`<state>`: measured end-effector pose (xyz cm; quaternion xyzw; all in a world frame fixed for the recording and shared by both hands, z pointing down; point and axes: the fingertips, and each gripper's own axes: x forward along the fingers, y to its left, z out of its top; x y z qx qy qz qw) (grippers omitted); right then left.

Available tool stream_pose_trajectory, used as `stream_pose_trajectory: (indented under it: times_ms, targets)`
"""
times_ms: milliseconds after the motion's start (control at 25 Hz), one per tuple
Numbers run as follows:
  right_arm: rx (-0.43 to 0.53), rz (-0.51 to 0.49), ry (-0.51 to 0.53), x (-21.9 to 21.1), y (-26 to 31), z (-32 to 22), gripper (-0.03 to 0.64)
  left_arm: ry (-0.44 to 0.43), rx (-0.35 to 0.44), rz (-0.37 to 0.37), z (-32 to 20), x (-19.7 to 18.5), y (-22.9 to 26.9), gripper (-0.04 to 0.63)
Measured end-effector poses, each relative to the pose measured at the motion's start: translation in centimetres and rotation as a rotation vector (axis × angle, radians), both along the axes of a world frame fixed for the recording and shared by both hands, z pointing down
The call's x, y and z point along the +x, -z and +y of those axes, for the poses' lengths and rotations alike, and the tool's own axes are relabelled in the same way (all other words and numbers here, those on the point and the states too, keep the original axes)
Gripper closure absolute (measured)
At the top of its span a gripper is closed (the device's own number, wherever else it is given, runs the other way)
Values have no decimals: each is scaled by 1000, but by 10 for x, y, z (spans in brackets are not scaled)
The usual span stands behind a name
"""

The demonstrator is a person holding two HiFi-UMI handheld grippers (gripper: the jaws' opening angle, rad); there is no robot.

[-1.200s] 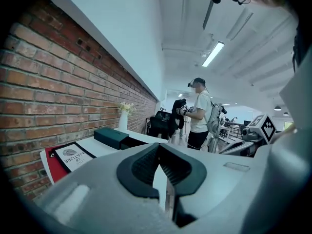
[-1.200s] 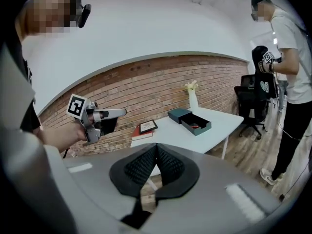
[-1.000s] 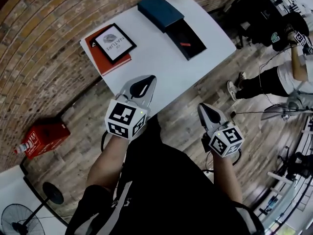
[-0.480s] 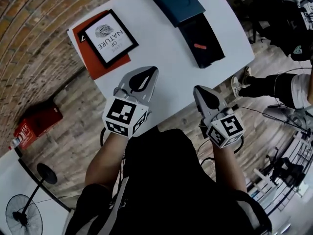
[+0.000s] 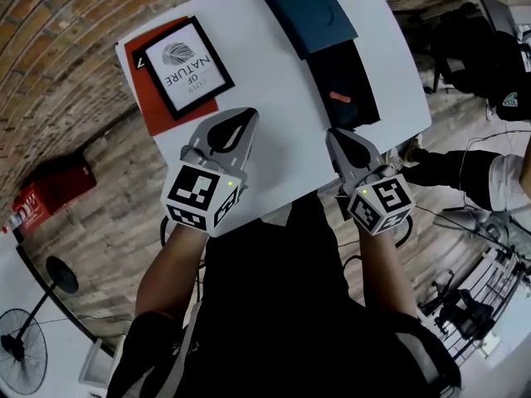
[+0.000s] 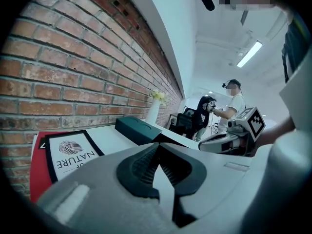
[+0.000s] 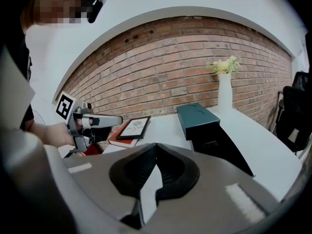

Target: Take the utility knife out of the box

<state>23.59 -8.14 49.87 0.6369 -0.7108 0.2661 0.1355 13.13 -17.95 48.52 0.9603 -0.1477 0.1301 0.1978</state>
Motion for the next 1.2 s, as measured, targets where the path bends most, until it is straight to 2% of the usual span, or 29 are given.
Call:
stream_pose_trajectory:
  times_ms: [200,560,720,960,1200]
  targets:
    - [-3,-5,139,20,-11,-9,615,85,16,-44,-1,18,-1,588]
    - [-58,-55,277,120,-38,8,617,278,-1,-145,15,81,-10,588]
    - [-68,14,372,149,-41,11,615,350,1,-170,24,101,-8,588]
    - [-115,50,524,140,-53,6,556,379,1,-179,32,118,-8,588]
    - [-204,152,648,120,-74,-1,549,307,-29,-181,38,130,-17,588]
